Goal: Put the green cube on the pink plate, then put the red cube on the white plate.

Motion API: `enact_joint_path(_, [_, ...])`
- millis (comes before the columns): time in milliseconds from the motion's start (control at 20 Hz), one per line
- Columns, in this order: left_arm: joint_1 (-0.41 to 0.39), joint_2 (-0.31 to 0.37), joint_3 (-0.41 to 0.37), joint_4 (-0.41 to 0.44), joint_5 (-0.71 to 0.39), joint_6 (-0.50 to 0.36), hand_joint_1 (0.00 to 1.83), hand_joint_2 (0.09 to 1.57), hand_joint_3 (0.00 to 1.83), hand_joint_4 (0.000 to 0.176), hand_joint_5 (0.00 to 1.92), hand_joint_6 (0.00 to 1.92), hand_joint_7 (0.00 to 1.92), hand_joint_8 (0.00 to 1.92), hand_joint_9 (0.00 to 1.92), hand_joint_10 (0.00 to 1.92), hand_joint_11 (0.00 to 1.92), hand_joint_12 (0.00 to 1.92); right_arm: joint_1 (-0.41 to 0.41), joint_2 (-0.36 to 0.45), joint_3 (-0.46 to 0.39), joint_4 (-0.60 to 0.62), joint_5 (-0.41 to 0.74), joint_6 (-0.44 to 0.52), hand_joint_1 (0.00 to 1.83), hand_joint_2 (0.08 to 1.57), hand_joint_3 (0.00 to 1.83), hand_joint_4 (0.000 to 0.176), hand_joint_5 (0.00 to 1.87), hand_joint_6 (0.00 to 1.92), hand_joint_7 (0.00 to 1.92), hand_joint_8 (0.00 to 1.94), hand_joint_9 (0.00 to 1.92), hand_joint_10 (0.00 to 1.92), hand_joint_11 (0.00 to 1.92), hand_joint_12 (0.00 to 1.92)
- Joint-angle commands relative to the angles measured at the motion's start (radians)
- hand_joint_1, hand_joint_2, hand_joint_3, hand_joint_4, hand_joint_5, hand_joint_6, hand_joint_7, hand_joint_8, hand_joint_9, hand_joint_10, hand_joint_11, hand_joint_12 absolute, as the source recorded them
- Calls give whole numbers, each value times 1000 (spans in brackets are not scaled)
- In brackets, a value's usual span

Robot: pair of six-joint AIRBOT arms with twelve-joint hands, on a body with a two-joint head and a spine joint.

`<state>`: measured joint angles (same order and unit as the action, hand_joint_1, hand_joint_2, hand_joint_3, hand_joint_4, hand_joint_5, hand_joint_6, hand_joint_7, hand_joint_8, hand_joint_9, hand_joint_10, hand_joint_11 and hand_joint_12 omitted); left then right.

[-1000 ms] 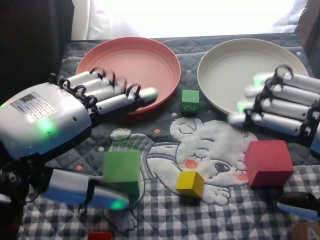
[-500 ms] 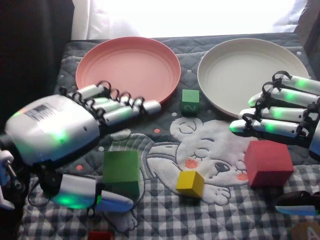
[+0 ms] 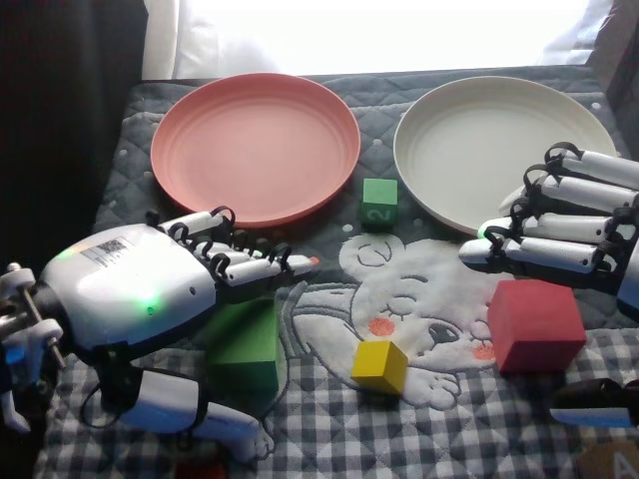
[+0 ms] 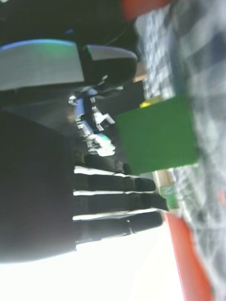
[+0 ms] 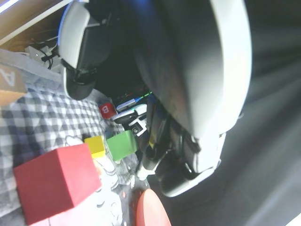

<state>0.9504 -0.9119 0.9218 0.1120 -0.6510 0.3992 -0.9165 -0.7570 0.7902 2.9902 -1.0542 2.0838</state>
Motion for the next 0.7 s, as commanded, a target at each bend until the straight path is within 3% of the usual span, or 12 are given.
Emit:
enact_joint_path(0, [-13,-9,5,0,-83,-1,532,997,3,0,217,13,385,10,449,112,20,1458,7,-1,1,19,-117,3,709,896,78,0,343,319,475,135,104,832,0,1375])
enact_joint_path(100, [-14,-14,10,0,-75,-1,599,1046,0,0,268,3,434,6,411,259,20,1558,7,-1,2,19,-117,3,707,899,78,0,332,348,467,145,99,819,0,1303])
enact_joint_path(150, [-14,-14,11,0,-75,-1,664,1112,0,0,337,9,529,34,373,571,122,1605,7,-1,2,19,-117,3,691,900,77,0,331,365,466,147,101,788,0,1246])
enact_joint_path(200, [-15,-14,15,0,-77,-1,790,1191,6,0,512,62,707,163,458,938,321,1622,7,-2,2,19,-117,3,700,908,77,0,333,375,472,152,117,770,0,1258])
enact_joint_path(250, [-16,-14,18,0,-81,-1,1173,1245,5,0,638,125,693,1188,558,1210,483,1650,7,-3,3,19,-117,3,706,913,79,0,329,376,470,152,115,764,0,1260])
enact_joint_path(300, [-18,-14,21,-4,-95,-1,1165,1280,39,0,532,1175,738,1497,647,1369,615,1687,7,-4,3,19,-117,3,715,913,78,0,328,379,469,152,116,762,0,1260])
enact_joint_path(350, [-23,-14,24,-13,-118,-1,1157,1291,12,0,576,1346,742,1568,734,1434,685,1683,7,-5,3,19,-117,3,684,915,76,0,327,390,482,161,135,773,0,1316])
enact_joint_path(450, [-38,-14,32,-30,-168,-1,1130,1331,2,0,528,1460,689,1669,713,1542,722,1760,7,-5,3,19,-117,3,652,926,71,0,327,415,484,168,141,762,0,1333])
enact_joint_path(500, [-52,-14,38,-39,-204,-1,1127,1333,0,0,516,1486,696,1648,610,1549,585,1807,7,-5,4,19,-117,3,651,934,65,0,317,424,479,163,145,734,0,1338])
enact_joint_path(550, [-65,-13,42,-49,-236,-1,1130,1328,0,0,517,1494,713,1613,631,1515,575,1802,7,-5,4,19,-117,3,652,934,60,0,316,424,461,147,138,695,0,1291])
enact_joint_path(600, [-82,-9,44,-67,-278,-1,1279,1294,0,0,532,1411,693,1537,696,1635,595,1817,6,-5,5,19,-117,3,643,940,56,0,316,402,453,121,148,643,0,1255])
enact_joint_path(650, [-92,-6,44,-78,-302,-1,1296,1299,2,0,519,1440,672,1531,672,1695,534,1861,6,-5,5,19,-117,3,601,946,51,0,348,356,489,106,195,629,0,1341])
